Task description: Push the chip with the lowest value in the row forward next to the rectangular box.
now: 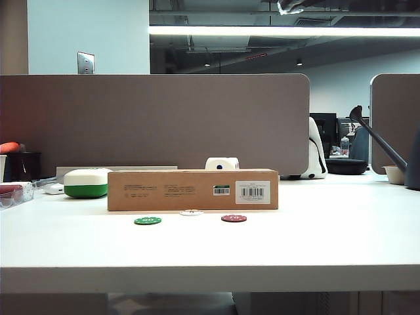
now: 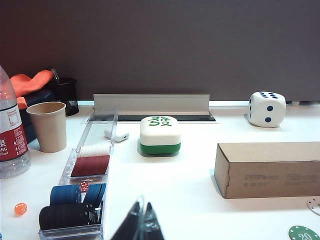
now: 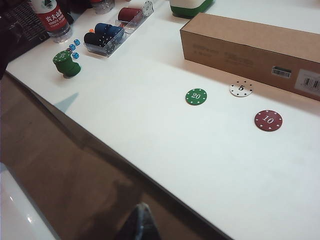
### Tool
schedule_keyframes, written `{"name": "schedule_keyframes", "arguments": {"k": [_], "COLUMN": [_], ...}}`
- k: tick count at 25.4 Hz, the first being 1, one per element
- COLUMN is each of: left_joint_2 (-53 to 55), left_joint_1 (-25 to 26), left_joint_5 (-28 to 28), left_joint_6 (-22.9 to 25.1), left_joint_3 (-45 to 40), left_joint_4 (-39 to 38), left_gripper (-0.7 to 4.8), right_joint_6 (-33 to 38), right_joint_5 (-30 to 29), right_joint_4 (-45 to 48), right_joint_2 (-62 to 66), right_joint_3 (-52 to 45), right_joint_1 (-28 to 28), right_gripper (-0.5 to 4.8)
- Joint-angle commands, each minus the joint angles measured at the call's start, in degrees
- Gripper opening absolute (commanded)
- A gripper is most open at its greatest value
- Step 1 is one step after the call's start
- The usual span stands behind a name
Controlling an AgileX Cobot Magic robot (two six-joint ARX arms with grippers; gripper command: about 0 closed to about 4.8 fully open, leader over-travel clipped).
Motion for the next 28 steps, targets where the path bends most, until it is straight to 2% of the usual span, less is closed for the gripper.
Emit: {"name": "schedule_keyframes", "arguments": {"k": [1, 28], "left_joint_2": [0.0, 0.0], "left_joint_1": [0.0, 1.5], "left_joint_5": [-0.2, 0.0], "left_joint_6": [0.0, 0.2], "left_joint_3": [0.3, 0.3], "left_joint_4": [0.4, 0.5], "left_gripper": [-0.05, -0.05], "right_joint_6": [0.0, 0.0], "right_joint_5": [0.1, 0.1], "right_joint_4": [0.7, 0.7], "right_joint_2": [0.0, -0.1], "right_joint_3": [0.2, 0.2], "right_joint_1": [0.1, 0.1], "right_gripper": [-0.06, -0.06]}}
